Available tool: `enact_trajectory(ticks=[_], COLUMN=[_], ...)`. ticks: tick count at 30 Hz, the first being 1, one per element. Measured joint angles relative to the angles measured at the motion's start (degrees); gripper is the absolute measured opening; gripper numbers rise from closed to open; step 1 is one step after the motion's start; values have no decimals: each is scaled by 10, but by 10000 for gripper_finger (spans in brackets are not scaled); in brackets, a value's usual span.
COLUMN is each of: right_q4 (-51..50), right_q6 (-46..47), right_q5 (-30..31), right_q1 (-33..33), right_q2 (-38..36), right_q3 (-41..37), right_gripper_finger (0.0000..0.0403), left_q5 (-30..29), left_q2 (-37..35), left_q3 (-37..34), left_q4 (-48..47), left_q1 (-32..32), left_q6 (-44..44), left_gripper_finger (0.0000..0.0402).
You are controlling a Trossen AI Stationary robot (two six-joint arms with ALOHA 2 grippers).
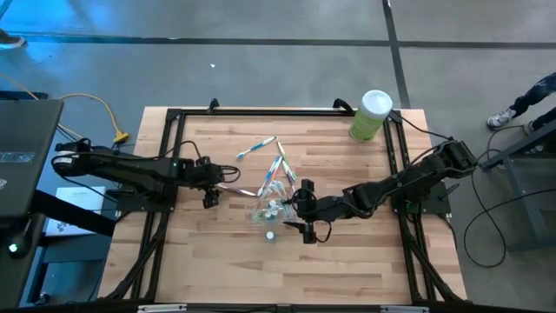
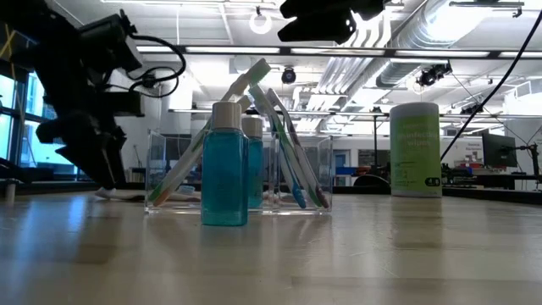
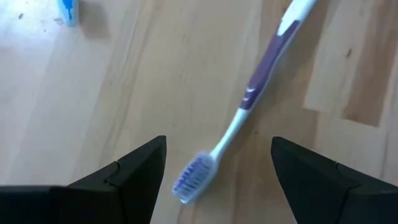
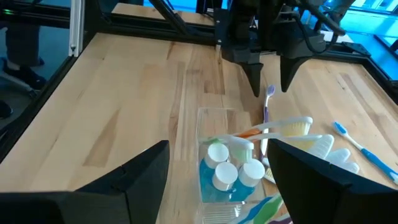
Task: Pick & Place toothbrushing station
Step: Put the violet toothbrush into the transparent organizer
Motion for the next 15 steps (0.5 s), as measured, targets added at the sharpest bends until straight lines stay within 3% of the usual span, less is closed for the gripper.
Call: enact_trajectory(ticks=[15], right_q4=[1], right_q6=[2], right_q5=[0], right_q1=[-2], right_q2=[0], right_q3=[0], right_gripper_finger=[263], left_q5=[35], left_q2=[14], left_q3=[-48], left_q4=[58], left_q1=[13], left_q6=[-28], left_gripper_finger=[279])
